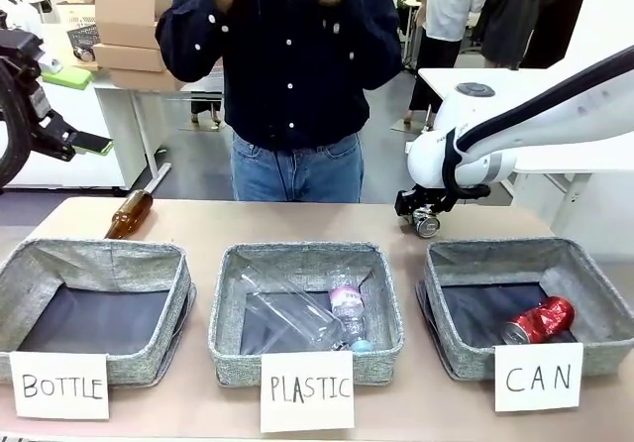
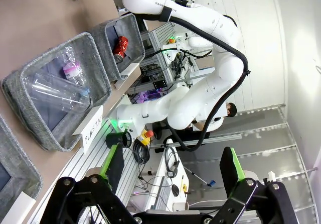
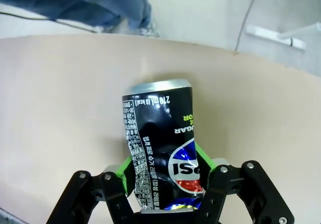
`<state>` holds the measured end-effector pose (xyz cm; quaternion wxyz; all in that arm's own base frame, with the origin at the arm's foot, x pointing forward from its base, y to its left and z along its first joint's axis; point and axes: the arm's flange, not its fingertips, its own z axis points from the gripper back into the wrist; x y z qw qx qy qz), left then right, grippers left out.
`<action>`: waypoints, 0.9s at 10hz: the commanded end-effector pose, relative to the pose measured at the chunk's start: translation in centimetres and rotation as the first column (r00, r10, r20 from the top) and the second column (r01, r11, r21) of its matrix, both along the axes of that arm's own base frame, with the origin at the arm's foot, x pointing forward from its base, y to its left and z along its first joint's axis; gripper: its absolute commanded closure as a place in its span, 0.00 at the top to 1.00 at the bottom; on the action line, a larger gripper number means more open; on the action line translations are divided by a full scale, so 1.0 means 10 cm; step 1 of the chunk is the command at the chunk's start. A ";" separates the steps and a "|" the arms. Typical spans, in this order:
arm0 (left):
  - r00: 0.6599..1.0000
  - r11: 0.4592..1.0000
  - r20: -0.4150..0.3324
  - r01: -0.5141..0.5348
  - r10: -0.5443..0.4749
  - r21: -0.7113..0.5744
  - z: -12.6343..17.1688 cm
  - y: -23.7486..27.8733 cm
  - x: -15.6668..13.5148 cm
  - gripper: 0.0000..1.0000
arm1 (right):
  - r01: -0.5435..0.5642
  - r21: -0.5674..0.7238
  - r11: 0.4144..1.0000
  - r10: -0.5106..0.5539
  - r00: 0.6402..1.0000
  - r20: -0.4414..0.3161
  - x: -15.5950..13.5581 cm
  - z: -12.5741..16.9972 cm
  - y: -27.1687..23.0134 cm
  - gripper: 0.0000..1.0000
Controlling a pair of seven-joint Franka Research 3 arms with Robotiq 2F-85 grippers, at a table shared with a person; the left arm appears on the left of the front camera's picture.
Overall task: Sort the can waste into the basket.
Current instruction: Pick up the can waste from the table and place it in the right Fabric basket.
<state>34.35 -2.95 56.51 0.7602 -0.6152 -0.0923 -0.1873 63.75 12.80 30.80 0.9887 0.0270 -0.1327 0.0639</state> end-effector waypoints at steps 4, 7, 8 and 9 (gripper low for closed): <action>1.000 1.000 0.003 0.006 -0.006 0.005 0.00 0.01 -0.03 1.00 | -0.068 0.062 0.996 0.068 0.998 0.005 -0.31 0.42 -0.15 0.00; 1.000 1.000 0.003 0.006 -0.006 0.005 0.00 0.01 -0.03 1.00 | -0.223 0.193 0.956 0.234 0.971 -0.039 -1.43 1.42 -0.71 0.00; 1.000 1.000 0.003 0.006 -0.006 0.005 0.00 0.01 -0.03 1.00 | -0.294 0.299 0.908 0.331 0.940 -0.081 -1.82 1.62 -0.94 0.00; 1.000 1.000 0.003 0.006 -0.006 0.005 0.00 0.01 -0.03 1.00 | -0.359 0.375 0.855 0.414 0.907 -0.074 -2.10 1.71 -1.08 0.00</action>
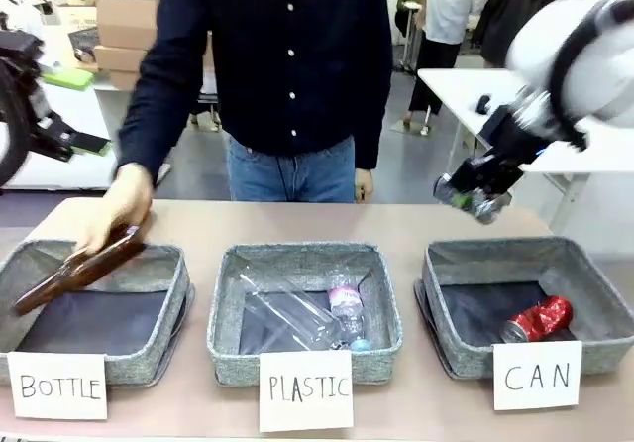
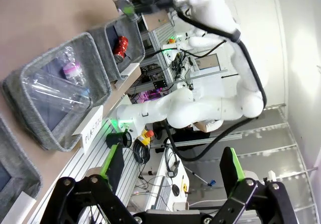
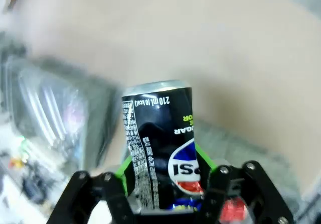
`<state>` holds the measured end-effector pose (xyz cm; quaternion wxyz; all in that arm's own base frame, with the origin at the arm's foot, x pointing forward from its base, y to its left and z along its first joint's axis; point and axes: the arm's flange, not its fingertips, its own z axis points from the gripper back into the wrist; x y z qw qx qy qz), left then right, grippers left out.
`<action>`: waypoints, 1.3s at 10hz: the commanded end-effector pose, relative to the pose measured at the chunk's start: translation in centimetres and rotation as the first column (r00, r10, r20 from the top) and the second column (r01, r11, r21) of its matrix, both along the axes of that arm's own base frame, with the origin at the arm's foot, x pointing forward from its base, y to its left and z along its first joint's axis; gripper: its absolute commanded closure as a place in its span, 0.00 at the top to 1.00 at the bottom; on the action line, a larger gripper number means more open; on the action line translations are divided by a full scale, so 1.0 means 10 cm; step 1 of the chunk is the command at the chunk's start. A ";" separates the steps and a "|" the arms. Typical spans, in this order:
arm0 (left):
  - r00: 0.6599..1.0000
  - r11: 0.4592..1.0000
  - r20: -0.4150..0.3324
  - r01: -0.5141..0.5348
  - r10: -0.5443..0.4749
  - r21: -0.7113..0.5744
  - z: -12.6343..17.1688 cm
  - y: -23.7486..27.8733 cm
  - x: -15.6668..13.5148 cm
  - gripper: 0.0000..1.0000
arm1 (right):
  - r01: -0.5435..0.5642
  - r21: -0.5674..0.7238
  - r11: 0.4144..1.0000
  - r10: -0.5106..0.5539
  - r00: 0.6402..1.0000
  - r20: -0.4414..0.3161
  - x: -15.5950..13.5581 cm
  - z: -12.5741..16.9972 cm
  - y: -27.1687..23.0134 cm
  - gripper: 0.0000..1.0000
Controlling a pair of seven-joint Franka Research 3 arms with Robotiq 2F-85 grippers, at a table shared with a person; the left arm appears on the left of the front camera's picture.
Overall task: Sort the can waste into the basket.
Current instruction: Pick up the can waste from the table and place it in the right Fabric basket.
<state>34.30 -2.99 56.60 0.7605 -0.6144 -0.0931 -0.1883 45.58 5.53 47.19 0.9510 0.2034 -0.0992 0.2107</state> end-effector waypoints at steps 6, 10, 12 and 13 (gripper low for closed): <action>1.000 1.000 0.001 0.006 -0.006 0.004 -0.01 0.01 -0.03 1.00 | -0.349 0.011 0.937 0.348 0.932 -0.098 -0.83 -0.17 -0.53 0.00; 1.000 1.000 0.001 0.006 -0.006 0.004 -0.01 0.01 -0.03 1.00 | -0.330 0.034 0.944 0.331 0.941 -0.073 -0.78 -0.18 -0.58 0.97; 1.000 1.000 0.001 0.006 -0.006 0.004 -0.01 0.01 -0.03 1.00 | -0.317 0.054 0.947 0.320 0.945 -0.063 -0.74 -0.19 -0.59 1.00; 1.000 1.000 0.001 0.006 -0.006 0.004 -0.01 0.01 -0.03 1.00 | -0.320 0.052 0.946 0.323 0.944 -0.060 -0.73 -0.19 -0.59 1.00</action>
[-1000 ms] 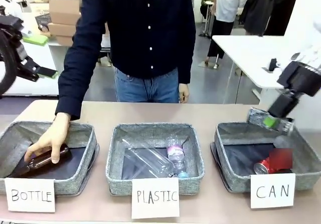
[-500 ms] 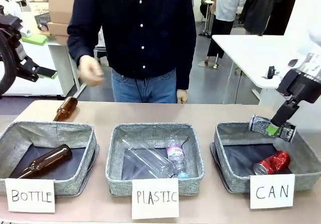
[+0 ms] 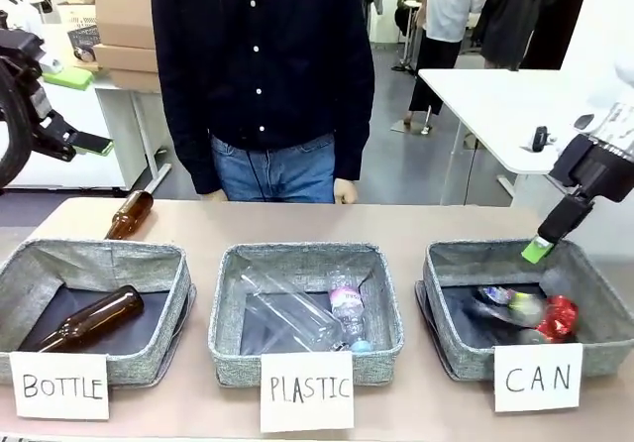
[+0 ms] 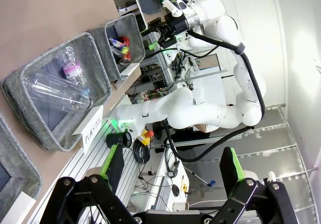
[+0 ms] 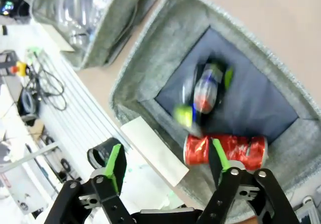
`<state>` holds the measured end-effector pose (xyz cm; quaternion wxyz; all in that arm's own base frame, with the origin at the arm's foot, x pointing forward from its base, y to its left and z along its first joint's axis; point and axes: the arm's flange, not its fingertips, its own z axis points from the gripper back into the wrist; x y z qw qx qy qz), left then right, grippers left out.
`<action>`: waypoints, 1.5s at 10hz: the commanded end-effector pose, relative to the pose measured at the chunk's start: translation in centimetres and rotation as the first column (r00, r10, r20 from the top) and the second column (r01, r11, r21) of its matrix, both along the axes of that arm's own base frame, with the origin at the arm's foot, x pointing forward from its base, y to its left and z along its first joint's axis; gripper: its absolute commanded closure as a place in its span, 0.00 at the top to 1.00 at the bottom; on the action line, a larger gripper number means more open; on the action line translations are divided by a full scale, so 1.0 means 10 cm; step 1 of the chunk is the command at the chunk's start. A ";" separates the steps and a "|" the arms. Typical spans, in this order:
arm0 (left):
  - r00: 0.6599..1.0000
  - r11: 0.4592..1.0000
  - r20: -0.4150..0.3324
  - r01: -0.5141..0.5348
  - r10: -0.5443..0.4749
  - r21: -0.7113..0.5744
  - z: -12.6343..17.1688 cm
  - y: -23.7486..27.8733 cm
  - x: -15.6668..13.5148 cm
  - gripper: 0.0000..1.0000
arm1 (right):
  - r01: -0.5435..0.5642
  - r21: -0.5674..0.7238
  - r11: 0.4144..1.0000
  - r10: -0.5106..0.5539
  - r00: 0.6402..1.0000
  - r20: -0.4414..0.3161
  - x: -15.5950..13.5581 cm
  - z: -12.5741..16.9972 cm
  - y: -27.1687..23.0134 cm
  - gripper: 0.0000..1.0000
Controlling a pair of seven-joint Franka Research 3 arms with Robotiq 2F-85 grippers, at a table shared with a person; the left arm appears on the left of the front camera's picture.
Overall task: Sort the can waste into the basket.
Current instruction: Pick up the can waste from the table and place it in the right Fabric basket.
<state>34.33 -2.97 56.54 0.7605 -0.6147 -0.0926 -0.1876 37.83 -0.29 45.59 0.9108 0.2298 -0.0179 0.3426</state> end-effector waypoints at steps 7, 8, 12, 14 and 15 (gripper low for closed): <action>1.000 1.000 0.002 0.006 -0.006 0.004 0.00 0.01 -0.03 1.00 | 0.271 0.908 0.319 -0.156 0.960 -0.232 -0.14 0.68 -0.15 1.00; 1.000 1.000 0.002 0.006 -0.006 0.004 0.00 0.01 -0.03 1.00 | 0.349 0.915 0.204 -0.210 0.928 -0.308 -0.15 0.70 -0.16 1.00; 1.000 1.000 0.002 0.006 -0.006 0.004 0.00 0.01 -0.03 1.00 | 0.362 0.785 0.502 -0.253 0.930 -0.267 -0.11 0.77 -0.27 1.00; 1.000 1.000 0.002 0.006 -0.006 0.004 0.00 0.01 -0.03 1.00 | 0.362 0.785 0.502 -0.253 0.930 -0.267 -0.11 0.77 -0.27 1.00; 1.000 1.000 0.002 0.006 -0.006 0.004 0.00 0.01 -0.03 1.00 | 0.362 0.785 0.502 -0.253 0.930 -0.267 -0.11 0.77 -0.27 1.00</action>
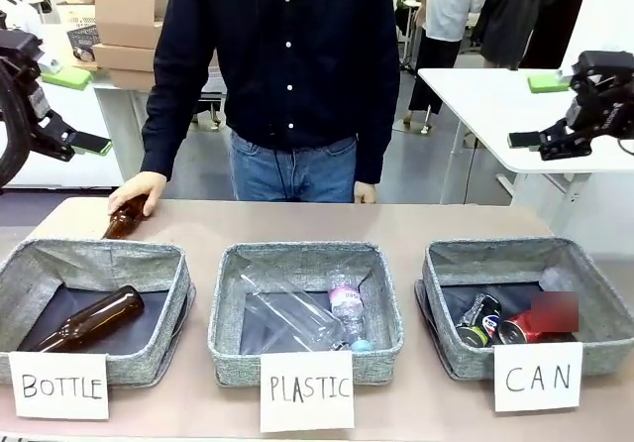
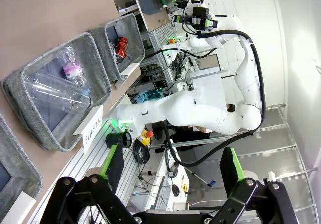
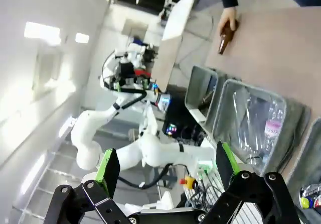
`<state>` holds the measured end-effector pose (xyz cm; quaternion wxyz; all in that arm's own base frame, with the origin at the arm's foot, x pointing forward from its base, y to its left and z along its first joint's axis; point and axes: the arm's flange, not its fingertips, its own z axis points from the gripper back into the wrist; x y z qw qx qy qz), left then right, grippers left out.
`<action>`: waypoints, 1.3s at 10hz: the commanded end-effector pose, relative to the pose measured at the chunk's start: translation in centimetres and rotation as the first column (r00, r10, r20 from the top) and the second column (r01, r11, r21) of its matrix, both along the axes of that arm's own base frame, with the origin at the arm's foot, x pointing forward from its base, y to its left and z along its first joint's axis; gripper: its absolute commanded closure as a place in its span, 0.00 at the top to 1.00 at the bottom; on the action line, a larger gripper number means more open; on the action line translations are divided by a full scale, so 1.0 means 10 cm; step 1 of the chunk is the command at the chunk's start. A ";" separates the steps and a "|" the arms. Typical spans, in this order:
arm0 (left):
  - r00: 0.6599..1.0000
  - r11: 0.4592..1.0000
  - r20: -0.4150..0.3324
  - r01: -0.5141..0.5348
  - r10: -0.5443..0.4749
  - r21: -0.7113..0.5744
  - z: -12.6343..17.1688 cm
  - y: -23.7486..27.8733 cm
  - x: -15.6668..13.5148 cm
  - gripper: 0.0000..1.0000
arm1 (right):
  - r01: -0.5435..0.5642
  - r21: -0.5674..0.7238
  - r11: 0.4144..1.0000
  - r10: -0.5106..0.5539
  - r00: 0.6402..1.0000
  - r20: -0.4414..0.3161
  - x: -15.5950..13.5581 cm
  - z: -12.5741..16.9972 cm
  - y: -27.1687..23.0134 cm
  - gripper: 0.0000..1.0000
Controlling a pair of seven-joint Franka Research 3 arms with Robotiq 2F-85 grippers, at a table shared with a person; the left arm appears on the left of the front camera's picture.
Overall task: Sort the can waste into the basket.
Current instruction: Pick up the can waste from the table and place it in the right Fabric basket.
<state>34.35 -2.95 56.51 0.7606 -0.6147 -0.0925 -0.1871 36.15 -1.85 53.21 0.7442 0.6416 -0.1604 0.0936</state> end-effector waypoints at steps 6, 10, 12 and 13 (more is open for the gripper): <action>1.000 1.000 0.003 0.007 -0.007 0.004 0.00 0.01 -0.03 1.00 | -0.025 -0.006 1.000 0.025 0.999 0.028 0.05 0.01 -0.11 1.00; 1.000 1.000 0.003 0.007 -0.007 0.004 0.00 0.01 -0.03 1.00 | -0.025 -0.006 1.000 0.025 0.999 0.028 0.05 0.01 -0.11 1.00; 1.000 1.000 0.003 0.007 -0.007 0.004 0.00 0.01 -0.03 1.00 | -0.025 -0.006 1.000 0.025 0.999 0.028 0.05 0.01 -0.11 1.00; 1.000 1.000 0.003 0.007 -0.007 0.004 0.00 0.01 -0.03 1.00 | -0.025 -0.006 1.000 0.025 0.999 0.028 0.05 0.01 -0.11 1.00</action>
